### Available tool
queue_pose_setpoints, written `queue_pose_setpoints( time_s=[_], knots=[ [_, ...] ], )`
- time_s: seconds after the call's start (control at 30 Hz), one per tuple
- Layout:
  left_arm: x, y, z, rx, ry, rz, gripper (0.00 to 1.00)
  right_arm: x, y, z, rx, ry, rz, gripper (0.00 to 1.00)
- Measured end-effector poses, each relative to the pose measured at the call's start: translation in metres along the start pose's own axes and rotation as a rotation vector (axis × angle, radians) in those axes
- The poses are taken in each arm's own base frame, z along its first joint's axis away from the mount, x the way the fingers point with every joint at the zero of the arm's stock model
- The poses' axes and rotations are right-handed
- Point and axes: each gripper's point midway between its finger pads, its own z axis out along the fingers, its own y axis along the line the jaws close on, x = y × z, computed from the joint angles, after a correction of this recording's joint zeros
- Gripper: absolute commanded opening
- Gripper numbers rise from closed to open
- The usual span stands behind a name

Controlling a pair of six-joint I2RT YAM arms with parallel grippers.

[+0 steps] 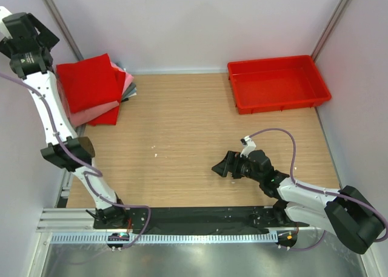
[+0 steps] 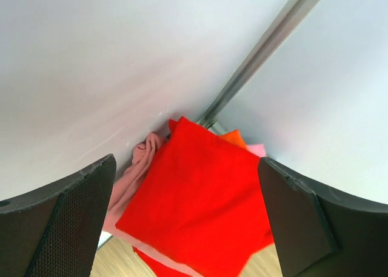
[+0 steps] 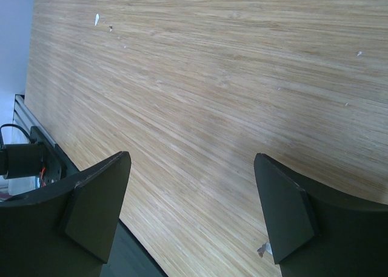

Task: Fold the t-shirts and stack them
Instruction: Neatly place the folded tshirt to the corner, then reset both grippers

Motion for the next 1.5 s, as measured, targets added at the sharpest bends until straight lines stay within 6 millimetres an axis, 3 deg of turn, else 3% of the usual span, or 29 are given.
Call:
queue_pose_setpoints(
  time_s=[0.1,0.2,0.33,0.47,0.53,0.63,0.83,0.97,1.17,1.23,1.37,1.5],
  knots=[
    [-0.018,-0.009,-0.046,0.031,-0.041,-0.011,1.0,0.0,0.0,0.0,-0.001,-0.001,0.0,0.89],
    [-0.014,-0.028,-0.087,0.096,-0.052,-0.003,1.0,-0.001,0.001,0.0,-0.003,-0.003,-0.001,0.89],
    [0.022,-0.058,-0.136,0.212,-0.009,0.037,1.0,-0.002,0.002,0.0,-0.008,-0.009,-0.002,0.89],
    [0.066,-0.069,-0.157,0.282,0.057,0.076,1.0,-0.003,0.003,0.0,-0.012,-0.013,-0.003,0.89],
    [0.099,-0.059,-0.163,0.298,0.105,0.096,1.0,-0.004,0.003,0.0,-0.013,-0.014,-0.004,0.89],
    [0.155,-0.025,-0.176,0.299,0.182,0.129,1.0,-0.008,0.007,-0.002,-0.027,-0.03,-0.008,0.89],
    [0.218,0.029,-0.215,0.377,0.198,0.2,1.0,-0.016,0.016,-0.006,-0.058,-0.068,-0.016,0.89],
    [0.263,0.052,-0.217,0.411,0.199,0.248,1.0,-0.016,0.016,-0.006,-0.058,-0.068,-0.016,0.89],
    [0.365,0.086,-0.2,0.428,0.299,0.331,1.0,-0.016,0.016,-0.007,-0.06,-0.073,-0.017,0.89],
    [0.377,0.087,-0.194,0.438,0.288,0.324,0.97,-0.018,0.017,-0.008,-0.065,-0.081,-0.018,0.89],
    [0.375,0.075,-0.17,0.425,0.207,0.293,0.94,-0.018,0.018,-0.009,-0.069,-0.086,-0.017,0.89],
    [0.393,0.075,-0.145,0.383,0.204,0.294,0.94,-0.018,0.017,-0.01,-0.068,-0.09,-0.016,0.89]
  ],
)
